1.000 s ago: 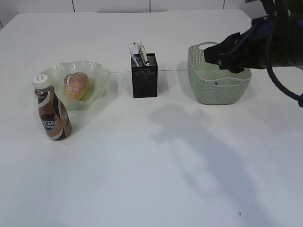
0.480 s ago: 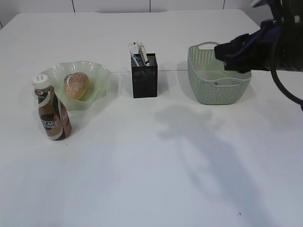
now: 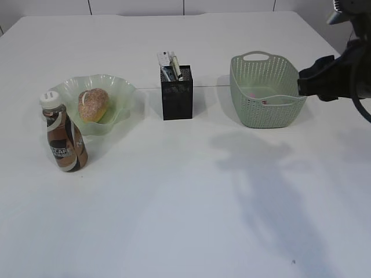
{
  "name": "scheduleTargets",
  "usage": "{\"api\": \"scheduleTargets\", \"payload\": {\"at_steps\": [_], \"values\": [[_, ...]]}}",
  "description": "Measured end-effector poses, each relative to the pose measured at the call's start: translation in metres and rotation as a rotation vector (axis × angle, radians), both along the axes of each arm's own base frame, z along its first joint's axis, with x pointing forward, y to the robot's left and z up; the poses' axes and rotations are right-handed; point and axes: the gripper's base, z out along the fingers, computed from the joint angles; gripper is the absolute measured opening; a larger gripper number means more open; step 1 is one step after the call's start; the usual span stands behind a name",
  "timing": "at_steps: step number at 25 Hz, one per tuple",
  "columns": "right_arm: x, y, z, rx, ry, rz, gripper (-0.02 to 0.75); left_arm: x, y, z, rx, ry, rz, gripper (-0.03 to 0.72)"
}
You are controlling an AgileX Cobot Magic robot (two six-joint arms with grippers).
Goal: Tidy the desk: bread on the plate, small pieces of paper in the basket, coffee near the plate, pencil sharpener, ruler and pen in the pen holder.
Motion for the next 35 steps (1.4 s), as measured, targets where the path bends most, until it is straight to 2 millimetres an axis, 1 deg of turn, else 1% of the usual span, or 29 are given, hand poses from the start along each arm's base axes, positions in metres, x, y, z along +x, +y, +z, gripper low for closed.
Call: {"api": "scheduleTargets", "payload": {"at_steps": [1,4,6,9,10,11,12,13,16,18,19,21,22,23,24,25,27,28,29,31,34,35], "values": [[0.0,0.0,0.0,0.0,0.0,0.0,0.331,0.0,0.0,0.0,0.0,0.0,0.0,0.275],[-0.009,-0.003,0.003,0.029,0.06,-0.044,0.331,0.0,0.0,0.0,0.0,0.0,0.0,0.275],[-0.015,-0.004,0.007,0.038,0.072,-0.043,0.331,0.0,0.0,0.0,0.0,0.0,0.0,0.275],[-0.031,-0.005,0.023,0.065,0.072,-0.036,0.331,0.0,0.0,0.0,0.0,0.0,0.0,0.275],[-0.031,-0.005,0.023,0.065,0.072,-0.036,0.331,0.0,0.0,0.0,0.0,0.0,0.0,0.275],[-0.039,-0.006,0.028,0.083,0.078,-0.039,0.331,0.0,0.0,0.0,0.0,0.0,0.0,0.275],[-0.039,-0.006,0.028,0.083,0.078,-0.039,0.331,0.0,0.0,0.0,0.0,0.0,0.0,0.275],[-0.055,-0.009,0.041,0.099,0.078,-0.038,0.331,0.0,0.0,0.0,0.0,0.0,0.0,0.275],[-0.081,-0.013,0.056,0.126,0.08,-0.043,0.331,0.0,0.0,0.0,0.0,0.0,0.0,0.275],[-0.092,-0.015,0.062,0.133,0.078,-0.043,0.331,0.0,0.0,0.0,0.0,0.0,0.0,0.275],[-0.103,-0.017,0.067,0.139,0.08,-0.044,0.331,0.0,0.0,0.0,0.0,0.0,0.0,0.275],[-0.118,-0.019,0.073,0.144,0.087,-0.045,0.331,0.0,0.0,0.0,0.0,0.0,0.0,0.275],[-0.124,-0.02,0.074,0.146,0.09,-0.045,0.331,0.0,0.0,0.0,0.0,0.0,0.0,0.275],[-0.124,-0.02,0.074,0.146,0.09,-0.045,0.331,0.0,0.0,0.0,0.0,0.0,0.0,0.275],[-0.14,-0.023,0.08,0.165,0.088,-0.042,0.331,0.0,0.0,0.0,0.0,0.0,0.0,0.275],[-0.144,-0.023,0.081,0.166,0.085,-0.042,0.331,0.0,0.0,0.0,0.0,0.0,0.0,0.275],[-0.161,-0.027,0.086,0.173,0.075,-0.04,0.331,0.0,0.0,0.0,0.0,0.0,0.0,0.275],[-0.164,-0.027,0.087,0.173,0.074,-0.04,0.331,0.0,0.0,0.0,0.0,0.0,0.0,0.275],[-0.175,-0.029,0.089,0.178,0.072,-0.038,0.331,0.0,0.0,0.0,0.0,0.0,0.0,0.275],[-0.189,-0.032,0.089,0.178,0.081,-0.038,0.331,0.0,0.0,0.0,0.0,0.0,0.0,0.275],[-0.189,-0.032,0.089,0.178,0.081,-0.038,0.331,0.0,0.0,0.0,0.0,0.0,0.0,0.275],[-0.212,-0.032,0.077,0.163,0.154,0.006,0.331,0.0,0.0,0.0,0.0,0.0,0.0,0.275]]}}
